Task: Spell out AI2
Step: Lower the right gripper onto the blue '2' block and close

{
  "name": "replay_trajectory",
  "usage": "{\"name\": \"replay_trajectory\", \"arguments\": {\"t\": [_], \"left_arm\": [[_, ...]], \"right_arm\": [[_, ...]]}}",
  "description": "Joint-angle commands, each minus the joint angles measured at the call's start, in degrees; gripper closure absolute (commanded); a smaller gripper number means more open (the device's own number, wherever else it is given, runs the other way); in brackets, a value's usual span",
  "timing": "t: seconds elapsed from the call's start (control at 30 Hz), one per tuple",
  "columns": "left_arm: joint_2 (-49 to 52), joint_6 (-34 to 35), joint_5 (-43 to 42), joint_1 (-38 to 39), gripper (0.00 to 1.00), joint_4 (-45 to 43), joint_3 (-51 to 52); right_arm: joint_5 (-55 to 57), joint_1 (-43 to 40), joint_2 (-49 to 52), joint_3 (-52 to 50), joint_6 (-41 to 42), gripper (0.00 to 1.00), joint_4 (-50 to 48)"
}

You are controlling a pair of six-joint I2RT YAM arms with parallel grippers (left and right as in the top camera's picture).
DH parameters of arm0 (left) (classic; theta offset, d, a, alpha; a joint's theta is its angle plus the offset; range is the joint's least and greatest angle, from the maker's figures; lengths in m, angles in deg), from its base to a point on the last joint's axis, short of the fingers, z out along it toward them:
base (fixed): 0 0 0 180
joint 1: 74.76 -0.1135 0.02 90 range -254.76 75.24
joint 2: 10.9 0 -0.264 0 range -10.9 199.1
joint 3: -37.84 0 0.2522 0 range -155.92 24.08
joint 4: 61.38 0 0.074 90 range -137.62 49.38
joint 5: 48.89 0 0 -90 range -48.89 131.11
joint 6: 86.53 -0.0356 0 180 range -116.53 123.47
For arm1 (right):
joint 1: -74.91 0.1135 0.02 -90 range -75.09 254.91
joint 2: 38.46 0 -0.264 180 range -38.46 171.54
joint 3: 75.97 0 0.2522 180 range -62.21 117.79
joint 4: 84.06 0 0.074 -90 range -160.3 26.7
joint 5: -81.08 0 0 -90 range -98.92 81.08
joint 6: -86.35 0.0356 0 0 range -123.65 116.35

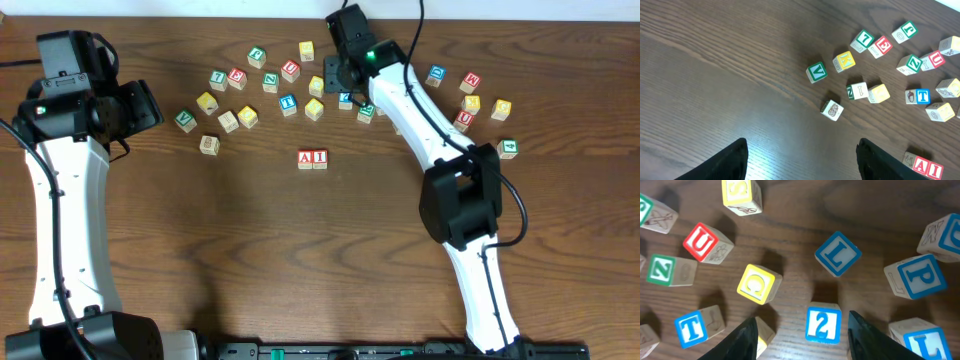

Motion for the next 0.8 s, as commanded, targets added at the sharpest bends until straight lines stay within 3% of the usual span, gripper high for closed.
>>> {"name": "replay_trajectory", "arguments": {"t": [0.0, 0.53, 0.77], "left_arm": [[0.2, -0.31, 0.5, 0.0, 0.31, -0.02, -0.5], [0.2, -0.31, 0.48, 0.0, 0.31, 0.0, -0.5], [0.2, -0.31, 0.48, 0.0, 0.32, 0.0, -0.5]], "right_arm": [[3.04, 0.7, 1.44, -0.28, -1.16, 0.48, -0.42], [4.74, 1.51, 6.19, -0.44, -0.24, 0.5, -0.13], [4.31, 2.1, 7.63, -0.44, -0.24, 0.6, -0.74]]}}
